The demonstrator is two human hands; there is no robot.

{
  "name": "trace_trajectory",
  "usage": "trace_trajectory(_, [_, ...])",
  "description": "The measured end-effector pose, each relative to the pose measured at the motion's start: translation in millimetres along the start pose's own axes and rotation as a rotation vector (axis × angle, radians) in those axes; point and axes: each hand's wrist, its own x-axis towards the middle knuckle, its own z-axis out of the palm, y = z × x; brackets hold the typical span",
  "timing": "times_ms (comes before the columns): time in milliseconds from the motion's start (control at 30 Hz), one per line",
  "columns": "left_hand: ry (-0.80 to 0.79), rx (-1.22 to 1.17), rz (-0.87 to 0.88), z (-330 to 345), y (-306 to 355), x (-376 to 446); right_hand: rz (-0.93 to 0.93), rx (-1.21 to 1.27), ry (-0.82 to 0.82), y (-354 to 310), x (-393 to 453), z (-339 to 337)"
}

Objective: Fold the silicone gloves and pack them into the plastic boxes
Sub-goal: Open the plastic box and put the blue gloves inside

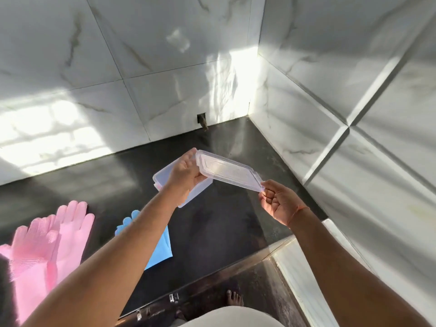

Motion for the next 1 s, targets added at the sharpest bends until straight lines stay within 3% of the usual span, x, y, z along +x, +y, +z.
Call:
trace_trajectory(100, [0.003, -0.069, -0.197, 26, -6, 11, -0.125, -0.008, 0.068, 7, -4, -19])
trace_trajectory(167, [-0.058, 0.045, -0.220, 42, -11, 17, -0.172, 0.025, 0.108, 13, -7, -35])
trace_trajectory(400, [-0.109, 0.811, 0.039, 92, -44, 47, -0.143, -0.109, 0.252, 42, -18, -84])
trace_trajectory(567, [-0.144, 1.213, 0.227, 119, -63, 63, -0.134, -0.277, 0.344, 53, -14, -106])
trace_trajectory(833, [-0.150, 1.209, 0.214, 144, -90, 94, -0.095, -0.584, 0.430, 57, 9, -119])
trace_trajectory(1000, [-0.143, 1.186, 0.158, 144, -103, 106, -0.166, -0.817, 0.511, 55, 18, -122])
